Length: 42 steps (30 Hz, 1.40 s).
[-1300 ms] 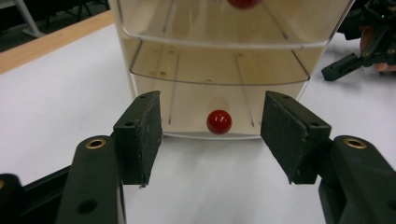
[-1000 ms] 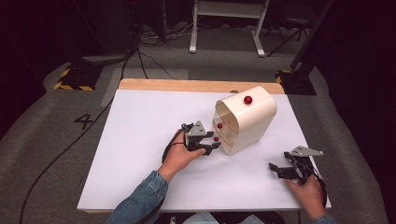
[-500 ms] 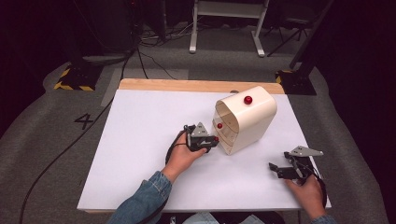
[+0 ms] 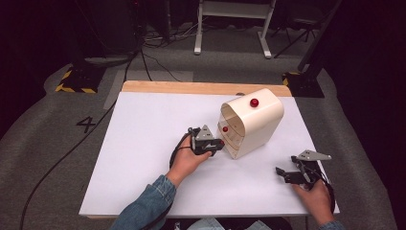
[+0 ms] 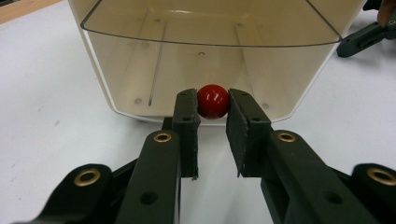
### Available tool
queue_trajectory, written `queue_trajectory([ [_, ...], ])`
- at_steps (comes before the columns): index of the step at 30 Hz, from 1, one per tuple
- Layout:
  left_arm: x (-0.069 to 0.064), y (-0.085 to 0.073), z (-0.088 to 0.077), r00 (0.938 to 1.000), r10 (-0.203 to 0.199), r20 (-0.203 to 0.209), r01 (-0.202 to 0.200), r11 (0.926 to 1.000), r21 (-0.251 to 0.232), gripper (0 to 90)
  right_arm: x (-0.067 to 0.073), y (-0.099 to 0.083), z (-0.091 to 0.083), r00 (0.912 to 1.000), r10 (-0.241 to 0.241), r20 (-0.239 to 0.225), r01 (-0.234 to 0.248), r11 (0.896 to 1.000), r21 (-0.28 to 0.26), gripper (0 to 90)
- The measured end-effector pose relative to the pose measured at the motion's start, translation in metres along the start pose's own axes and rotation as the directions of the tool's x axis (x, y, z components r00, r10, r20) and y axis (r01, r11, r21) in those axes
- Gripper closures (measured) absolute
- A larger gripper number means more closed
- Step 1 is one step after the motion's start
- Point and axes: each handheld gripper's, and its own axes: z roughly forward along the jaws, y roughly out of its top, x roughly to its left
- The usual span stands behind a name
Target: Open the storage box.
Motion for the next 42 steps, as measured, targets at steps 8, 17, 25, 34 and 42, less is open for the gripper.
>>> queue_trajectory([
  [8,-0.002,-0.006,-0.016,0.9999,0.005,-0.010,-0.005,0.9999,0.013,74.1,0.000,0.000,0.000,1.0000,0.000,0.000,0.000,1.000,0.000,13.3],
  [17,-0.007,-0.018,-0.044,0.9994,0.007,-0.035,-0.006,0.9998,0.018,74.1,0.000,0.000,0.000,1.0000,0.000,0.000,0.000,1.000,0.000,13.3],
  [25,-0.011,-0.031,-0.065,0.9984,-0.003,-0.057,0.004,0.9999,0.016,74.0,0.000,0.000,0.000,1.0000,0.000,0.000,0.000,1.000,0.000,13.3],
  [34,-0.012,-0.041,-0.075,0.9977,-0.018,-0.065,0.019,0.9996,0.020,73.9,0.000,0.000,0.000,1.0000,0.002,-0.002,-0.002,1.000,0.001,13.3],
  [42,-0.009,-0.046,-0.071,0.9976,-0.040,-0.056,0.042,0.9980,0.046,72.7,0.000,0.000,0.000,1.0000,0.003,-0.002,-0.003,1.000,0.001,13.3],
])
